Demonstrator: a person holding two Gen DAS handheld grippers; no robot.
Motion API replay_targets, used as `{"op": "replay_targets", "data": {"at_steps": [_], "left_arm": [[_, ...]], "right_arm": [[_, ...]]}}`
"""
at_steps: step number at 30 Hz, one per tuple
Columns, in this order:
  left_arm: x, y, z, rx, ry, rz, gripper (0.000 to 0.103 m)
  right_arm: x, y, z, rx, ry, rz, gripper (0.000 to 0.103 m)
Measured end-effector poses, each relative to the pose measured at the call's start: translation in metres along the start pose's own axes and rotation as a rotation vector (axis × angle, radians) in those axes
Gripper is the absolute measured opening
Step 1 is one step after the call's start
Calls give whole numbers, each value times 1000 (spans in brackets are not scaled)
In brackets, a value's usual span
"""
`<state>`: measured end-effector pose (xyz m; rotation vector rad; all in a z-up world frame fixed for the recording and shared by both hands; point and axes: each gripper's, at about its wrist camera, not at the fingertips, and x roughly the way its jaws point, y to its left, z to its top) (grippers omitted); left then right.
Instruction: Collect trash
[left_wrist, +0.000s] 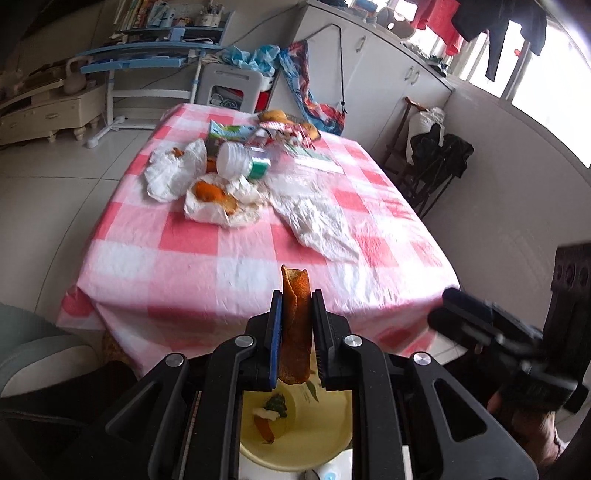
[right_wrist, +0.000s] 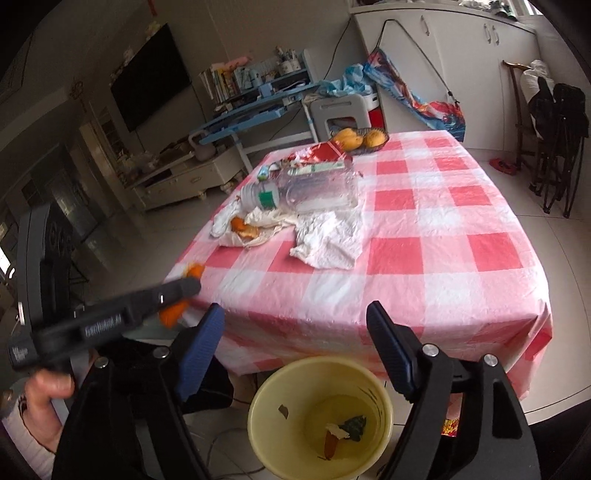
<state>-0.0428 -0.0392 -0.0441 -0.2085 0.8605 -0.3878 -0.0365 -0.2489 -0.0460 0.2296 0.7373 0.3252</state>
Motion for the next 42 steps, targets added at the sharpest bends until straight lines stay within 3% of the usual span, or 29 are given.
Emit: {"op": "replay_targets", "data": {"at_steps": [3,6,13,18,26,42], "left_arm": [[10,-19,-22,68,109,-15,19],[13,-36,-39,133,164,-6,49],[-8,-44,-37,213,12,142,78],[-21,-22,-20,121,-75,231,85],[-25,7,-11,-15,-105,266,87],[-25,7,-13,-23,-118,281,87]], "right_arm": [[-4,-9,4,47,-34,-11,80],[-1,-15,4,74,-31,-22,80],[-3,-16,1,63,-44,-61,84],[3,-11,-2,31,-26,-87,84],[12,-6,-7,-8,7,-103,85],[18,0,-9,-33,27,-102,85]]}}
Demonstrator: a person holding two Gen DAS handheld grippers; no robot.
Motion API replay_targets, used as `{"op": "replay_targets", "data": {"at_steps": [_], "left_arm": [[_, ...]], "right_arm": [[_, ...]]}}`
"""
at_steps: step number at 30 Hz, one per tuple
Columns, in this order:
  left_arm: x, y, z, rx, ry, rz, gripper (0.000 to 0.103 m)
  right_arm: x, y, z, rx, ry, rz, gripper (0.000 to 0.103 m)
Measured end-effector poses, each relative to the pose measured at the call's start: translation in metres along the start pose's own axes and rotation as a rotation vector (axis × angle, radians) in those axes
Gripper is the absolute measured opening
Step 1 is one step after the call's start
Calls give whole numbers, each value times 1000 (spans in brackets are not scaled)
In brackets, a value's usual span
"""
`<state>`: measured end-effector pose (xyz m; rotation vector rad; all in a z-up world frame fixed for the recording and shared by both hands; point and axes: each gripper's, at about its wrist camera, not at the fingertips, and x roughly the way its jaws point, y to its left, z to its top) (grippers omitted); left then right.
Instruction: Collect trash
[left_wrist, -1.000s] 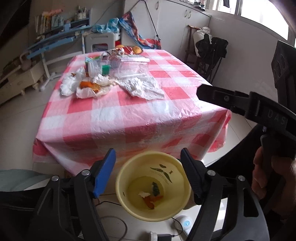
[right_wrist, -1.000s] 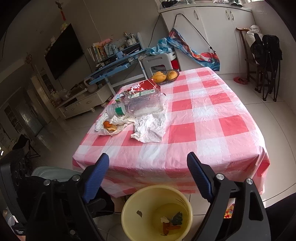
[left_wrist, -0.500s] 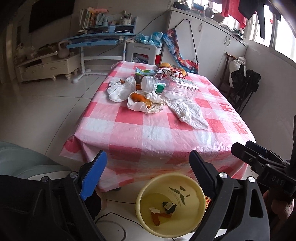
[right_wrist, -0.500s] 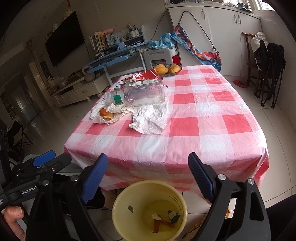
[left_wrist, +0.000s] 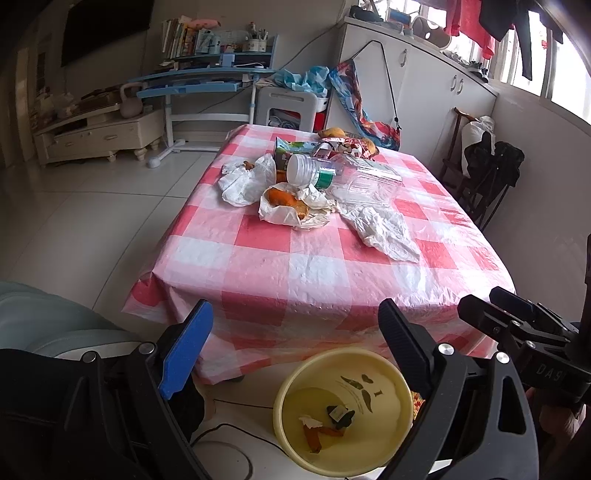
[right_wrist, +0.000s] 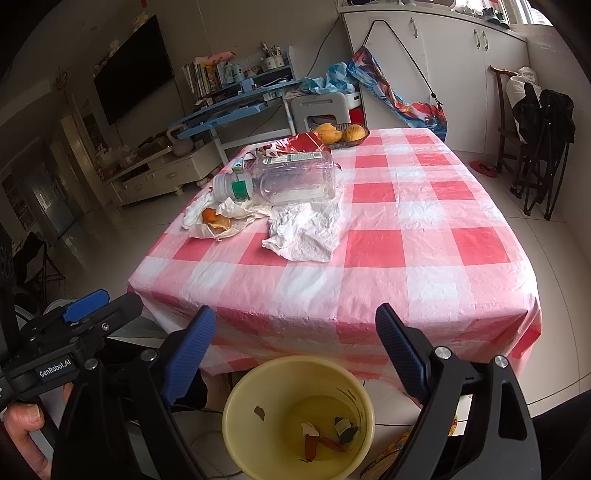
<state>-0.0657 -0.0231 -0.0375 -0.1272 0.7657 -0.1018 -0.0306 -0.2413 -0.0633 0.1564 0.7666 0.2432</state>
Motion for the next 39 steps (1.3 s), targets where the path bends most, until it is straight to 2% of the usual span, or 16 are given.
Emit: {"op": "replay_targets", "data": {"at_steps": [23,39], "left_arm": [[3,3,1,-10,0,8,87],[7,16,3,-81,-6,28,87]], "right_arm": [[6,6,-2,-30,15,-7,85],[6,8,-1,-40,12,-9,85]]}}
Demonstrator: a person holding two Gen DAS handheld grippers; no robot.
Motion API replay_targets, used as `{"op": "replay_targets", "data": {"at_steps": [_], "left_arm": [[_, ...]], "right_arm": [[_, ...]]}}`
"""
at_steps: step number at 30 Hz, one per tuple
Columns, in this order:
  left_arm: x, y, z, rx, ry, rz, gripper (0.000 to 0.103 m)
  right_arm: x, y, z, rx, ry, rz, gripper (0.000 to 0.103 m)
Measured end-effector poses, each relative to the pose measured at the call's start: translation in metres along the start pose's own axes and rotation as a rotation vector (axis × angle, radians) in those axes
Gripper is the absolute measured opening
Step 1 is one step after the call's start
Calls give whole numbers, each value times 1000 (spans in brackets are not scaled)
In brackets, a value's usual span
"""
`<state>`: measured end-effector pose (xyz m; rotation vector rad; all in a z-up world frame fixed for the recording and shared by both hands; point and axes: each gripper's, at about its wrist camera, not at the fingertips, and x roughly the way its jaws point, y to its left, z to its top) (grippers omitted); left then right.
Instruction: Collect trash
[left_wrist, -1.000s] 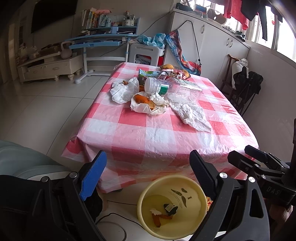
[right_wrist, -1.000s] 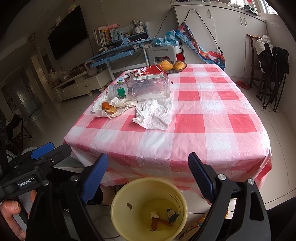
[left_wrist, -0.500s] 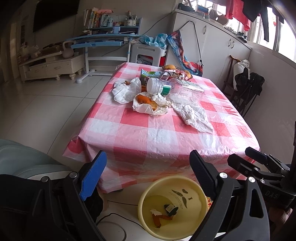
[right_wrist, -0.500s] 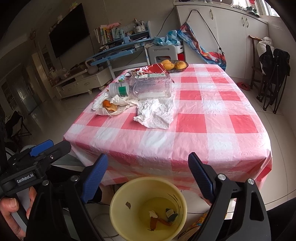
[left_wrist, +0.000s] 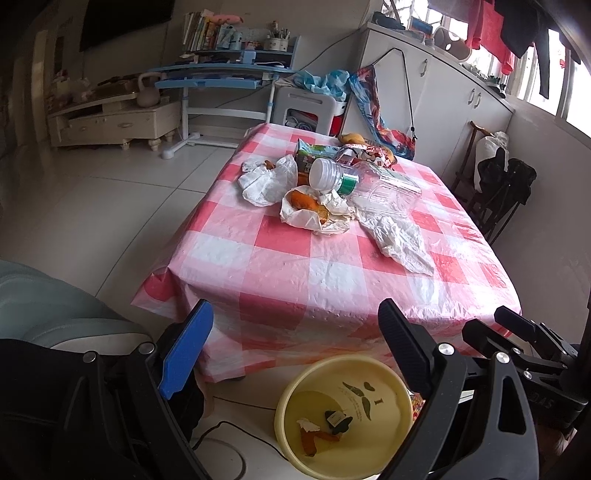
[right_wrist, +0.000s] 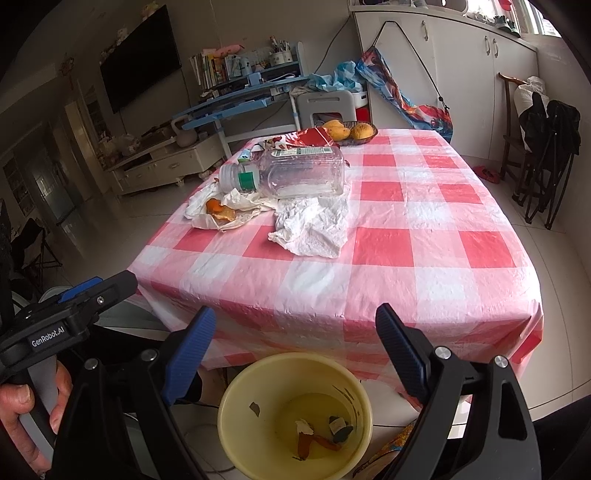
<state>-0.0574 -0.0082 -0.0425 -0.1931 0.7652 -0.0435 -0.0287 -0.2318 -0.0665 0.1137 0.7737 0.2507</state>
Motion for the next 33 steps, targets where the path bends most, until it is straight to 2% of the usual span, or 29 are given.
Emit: {"op": "replay_targets", "data": {"at_steps": [6,22,28,33], "left_arm": [[3,6,0,-29,8,2,87],[3,7,0,-31,8,1,87],[-3,10,3,-45,-17,1,87],[-7,12,6,-58,-22,-7,87]], "right_arm": [[0,1,0,-4,0,1,85],[5,5,3,-30,-6,-2,85],[18,14,30,-87,-25,-2,85],[50,13,50,-122,14,-31,85]]}}
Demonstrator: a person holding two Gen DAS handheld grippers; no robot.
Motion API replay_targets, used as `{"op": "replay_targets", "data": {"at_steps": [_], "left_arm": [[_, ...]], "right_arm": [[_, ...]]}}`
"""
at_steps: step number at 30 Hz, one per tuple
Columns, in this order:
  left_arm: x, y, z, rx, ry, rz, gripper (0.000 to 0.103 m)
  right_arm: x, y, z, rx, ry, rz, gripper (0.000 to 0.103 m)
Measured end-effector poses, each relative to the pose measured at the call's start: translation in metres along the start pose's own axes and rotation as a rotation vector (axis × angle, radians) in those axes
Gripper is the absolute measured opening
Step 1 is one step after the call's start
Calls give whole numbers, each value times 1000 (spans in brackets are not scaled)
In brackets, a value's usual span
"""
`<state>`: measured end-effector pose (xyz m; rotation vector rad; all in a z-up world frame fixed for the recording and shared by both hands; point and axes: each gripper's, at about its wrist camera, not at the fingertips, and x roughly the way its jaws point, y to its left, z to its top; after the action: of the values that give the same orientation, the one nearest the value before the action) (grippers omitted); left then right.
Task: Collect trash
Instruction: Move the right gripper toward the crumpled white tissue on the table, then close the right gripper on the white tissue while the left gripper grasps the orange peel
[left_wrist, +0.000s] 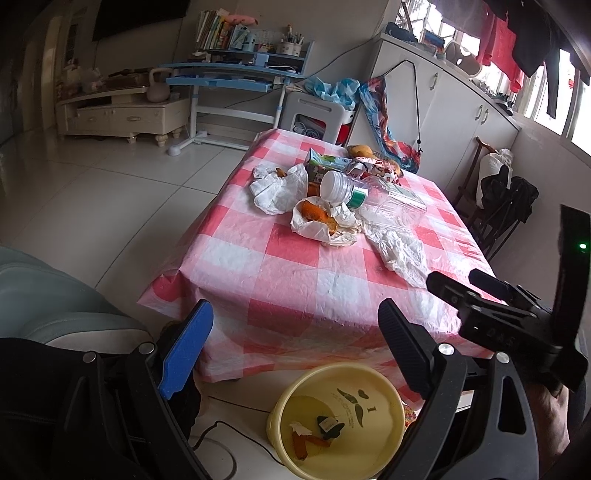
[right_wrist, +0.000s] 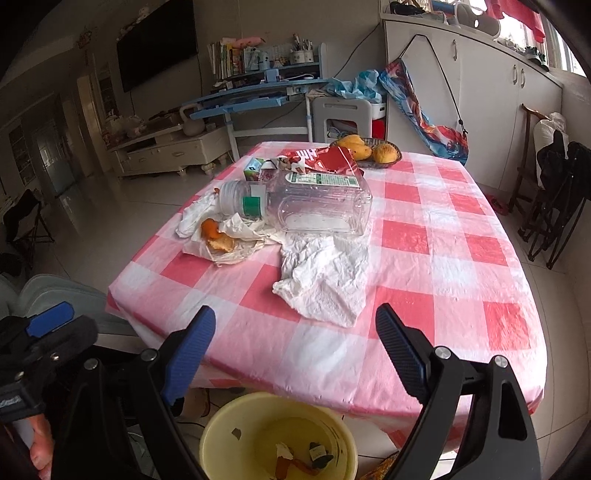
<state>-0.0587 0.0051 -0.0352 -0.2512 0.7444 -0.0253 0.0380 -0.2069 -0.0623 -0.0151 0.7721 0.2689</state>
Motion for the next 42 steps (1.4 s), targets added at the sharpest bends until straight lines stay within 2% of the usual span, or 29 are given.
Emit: {"op": "replay_targets", "data": {"at_steps": [12,17,23,24,25,27,28,30,31,36,38,39,40,42], "left_arm": [[4,13,12,-66,10,7,87],[12,15,27,-74,13,9,87],[32,11,52,-57,18,2,87],[36,10,59,-60,16,-2,87],[42,11,68,-73,15,-19,87],[53,13,82,-118,29,-51,87],[60,15,89,-148,41,-81,84],[79,19,101,-219,88,-148,77],[90,21,106,-256,118,-182,73],[136,23,108,-374,221,-246,62],[152,24,105,-409,255,-244,59],[159,24,102,-424,265,-245,57],[164,24,101,-436,275,-252,53],[173,25,95,-479,293,-281,52]], "right_arm": [[54,-4,21,-63,79,-26,84],[69,-8,23,-66,104,-28,77],[75,-10,18,-66,111,-32,59],[73,-10,18,-70,110,-33,49],[72,-9,17,-73,111,-29,38],[69,-11,16,-65,115,-22,30],[67,-14,15,-54,114,-18,25],[64,-19,13,-23,113,0,23],[62,-22,12,-8,114,10,23],[60,-30,12,39,120,39,23],[59,-30,12,40,110,32,39],[59,-30,13,37,97,23,56],[58,-29,13,30,80,10,61],[58,-26,16,18,67,8,61]]}}
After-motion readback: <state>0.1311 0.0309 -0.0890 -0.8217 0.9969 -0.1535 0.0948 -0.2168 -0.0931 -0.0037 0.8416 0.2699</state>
